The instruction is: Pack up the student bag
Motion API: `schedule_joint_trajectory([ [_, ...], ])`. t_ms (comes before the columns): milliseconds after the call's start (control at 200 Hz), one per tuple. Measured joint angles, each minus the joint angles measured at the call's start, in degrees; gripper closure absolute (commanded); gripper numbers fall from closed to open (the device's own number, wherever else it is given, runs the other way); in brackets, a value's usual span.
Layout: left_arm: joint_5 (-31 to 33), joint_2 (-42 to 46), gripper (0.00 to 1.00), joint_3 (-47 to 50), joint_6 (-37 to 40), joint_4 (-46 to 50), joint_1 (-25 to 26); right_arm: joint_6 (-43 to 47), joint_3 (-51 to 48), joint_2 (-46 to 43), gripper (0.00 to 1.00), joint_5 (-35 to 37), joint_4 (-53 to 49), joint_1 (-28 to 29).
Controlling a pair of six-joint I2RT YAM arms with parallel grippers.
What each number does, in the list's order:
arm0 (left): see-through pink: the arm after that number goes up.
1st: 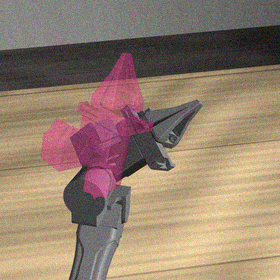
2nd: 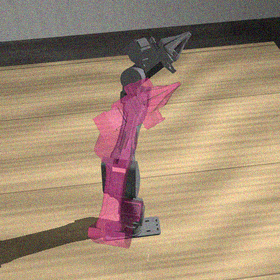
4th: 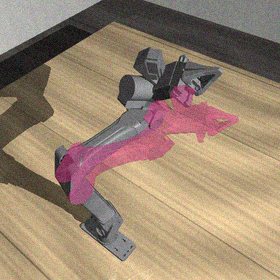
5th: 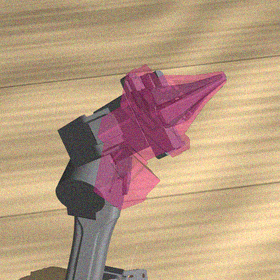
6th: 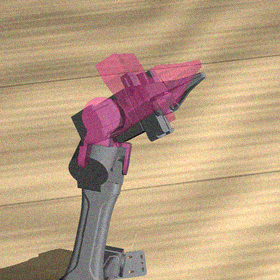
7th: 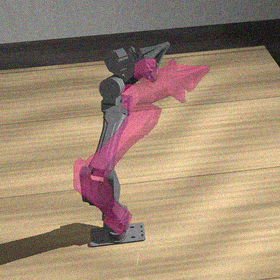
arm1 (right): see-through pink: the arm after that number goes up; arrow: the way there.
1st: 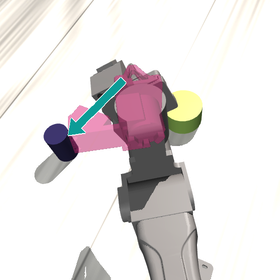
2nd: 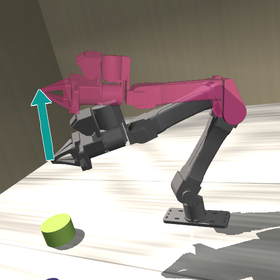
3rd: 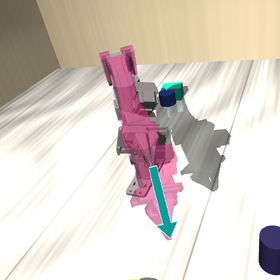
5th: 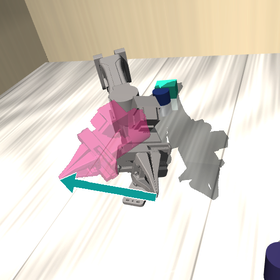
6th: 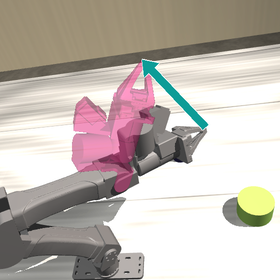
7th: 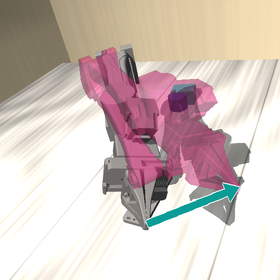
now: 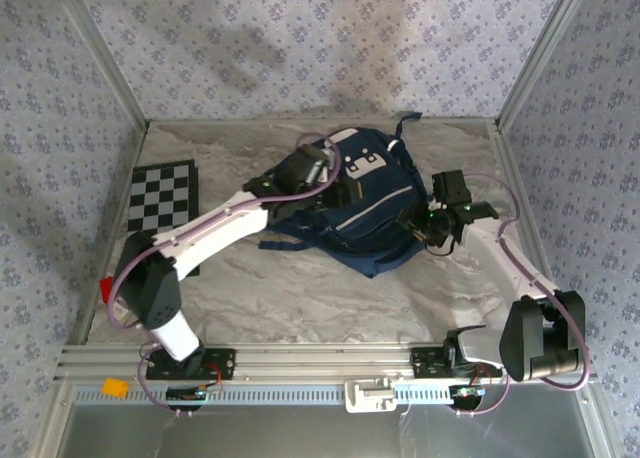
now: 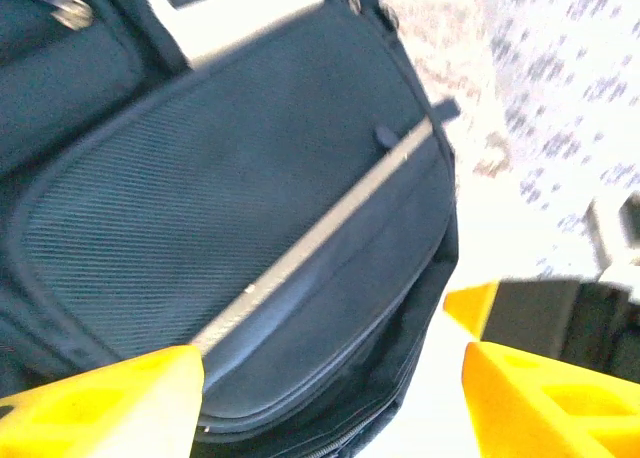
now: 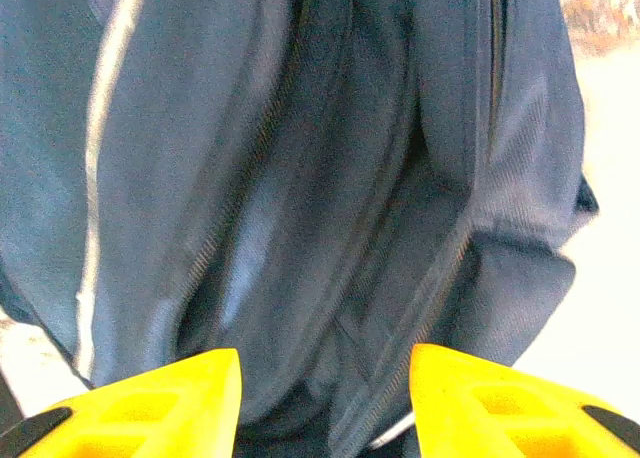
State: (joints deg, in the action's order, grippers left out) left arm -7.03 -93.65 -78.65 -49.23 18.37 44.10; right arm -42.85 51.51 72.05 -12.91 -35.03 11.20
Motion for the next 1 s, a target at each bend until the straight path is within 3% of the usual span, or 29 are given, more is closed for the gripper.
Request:
schedule_joint_trajectory([
  [190, -0.9, -0.6, 0.31, 8.0, -6.3, -5.3, -7.4, -0.2, -0.5, -1.8, 0.49, 1.2, -2.1, 6.3],
  [310, -1.8, -4.9, 0.33, 8.4, -8.6, -6.3, -7.7, -0.9, -0.5, -1.8, 0.54, 1.6, -2.1, 8.6],
  [530, -2.2, -10.2, 0.4, 7.6, -12.6, -7.5, -7.7, -1.2, -0.3, 1.7, 0.54, 1.3, 1.1, 9.0],
  [640, -2.2, -12.3, 0.56, 6.3, -13.8, -8.0, -7.6, -1.0, 0.7, 4.3, 0.55, 1.1, 2.4, 9.1],
  [815, -2.8, -15.0, 0.68, 4.5, -14.9, -9.4, -7.0, 1.0, 4.4, 9.0, 0.55, 1.2, 4.0, 8.0],
  [915, -2.9, -16.3, 0.84, 2.4, -15.7, -9.1, -5.9, 2.9, 7.4, 11.9, 0.55, 1.3, 4.5, 6.7],
  [1004, -2.9, -17.5, 0.92, 1.3, -17.8, -9.9, -4.7, 5.2, 10.4, 15.3, 0.54, 1.3, 4.5, 3.9],
])
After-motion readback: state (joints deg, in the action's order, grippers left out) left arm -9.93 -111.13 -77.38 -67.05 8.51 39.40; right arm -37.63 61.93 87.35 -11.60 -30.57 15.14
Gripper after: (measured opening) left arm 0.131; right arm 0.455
